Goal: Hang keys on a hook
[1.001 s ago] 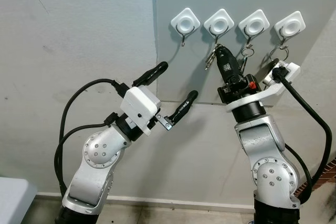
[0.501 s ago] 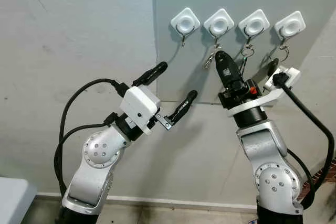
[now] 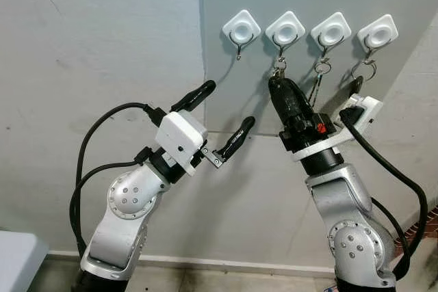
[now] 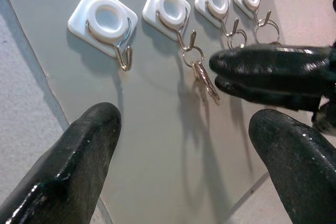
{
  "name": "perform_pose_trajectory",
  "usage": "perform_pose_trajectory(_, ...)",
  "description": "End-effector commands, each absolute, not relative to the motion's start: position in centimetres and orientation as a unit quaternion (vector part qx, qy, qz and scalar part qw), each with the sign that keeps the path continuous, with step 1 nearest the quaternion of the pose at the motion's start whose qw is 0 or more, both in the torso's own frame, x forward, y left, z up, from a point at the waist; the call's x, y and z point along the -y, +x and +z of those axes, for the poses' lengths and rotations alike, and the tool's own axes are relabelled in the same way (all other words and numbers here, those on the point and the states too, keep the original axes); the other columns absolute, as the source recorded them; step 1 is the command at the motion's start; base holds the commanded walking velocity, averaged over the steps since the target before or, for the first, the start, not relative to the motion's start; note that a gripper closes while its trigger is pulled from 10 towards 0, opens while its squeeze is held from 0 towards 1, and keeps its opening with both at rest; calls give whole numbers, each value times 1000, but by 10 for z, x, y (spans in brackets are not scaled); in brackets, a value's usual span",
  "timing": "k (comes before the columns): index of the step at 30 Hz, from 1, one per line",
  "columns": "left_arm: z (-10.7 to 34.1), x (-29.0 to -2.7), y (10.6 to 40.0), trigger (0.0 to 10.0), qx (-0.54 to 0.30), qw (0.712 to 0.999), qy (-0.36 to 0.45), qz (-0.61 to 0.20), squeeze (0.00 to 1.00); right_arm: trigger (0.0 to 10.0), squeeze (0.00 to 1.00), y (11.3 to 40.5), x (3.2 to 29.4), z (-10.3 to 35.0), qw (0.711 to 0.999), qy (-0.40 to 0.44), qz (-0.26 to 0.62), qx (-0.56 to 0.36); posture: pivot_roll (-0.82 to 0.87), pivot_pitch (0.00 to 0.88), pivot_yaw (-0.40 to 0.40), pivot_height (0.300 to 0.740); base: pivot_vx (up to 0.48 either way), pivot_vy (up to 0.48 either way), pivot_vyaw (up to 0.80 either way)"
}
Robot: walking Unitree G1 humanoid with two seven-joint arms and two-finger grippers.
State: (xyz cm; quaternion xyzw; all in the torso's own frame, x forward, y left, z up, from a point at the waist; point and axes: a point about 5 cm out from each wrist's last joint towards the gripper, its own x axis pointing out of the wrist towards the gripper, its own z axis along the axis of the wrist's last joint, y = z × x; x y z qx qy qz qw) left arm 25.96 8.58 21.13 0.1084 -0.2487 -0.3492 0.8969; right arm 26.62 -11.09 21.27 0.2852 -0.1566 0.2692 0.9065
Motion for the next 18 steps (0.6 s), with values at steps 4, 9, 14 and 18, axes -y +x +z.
perform_pose_trajectory(4,209,-89,257,10000,247,899,106,-346,0,10000,0,262,107,206,912,252,284,154,10,0,36,740,0,0,0)
perform_pose_trajectory(9,205,-92,257,10000,241,900,113,-346,0,10000,0,260,108,201,916,240,285,148,12,0,34,740,0,0,0)
perform_pose_trajectory(14,194,-102,254,10000,222,905,117,-343,0,10000,0,249,118,185,927,204,290,125,10,0,32,740,0,0,0)
perform_pose_trajectory(18,183,-110,249,10000,200,908,121,-347,0,10000,0,241,126,173,934,178,291,103,10,0,33,740,0,0,0)
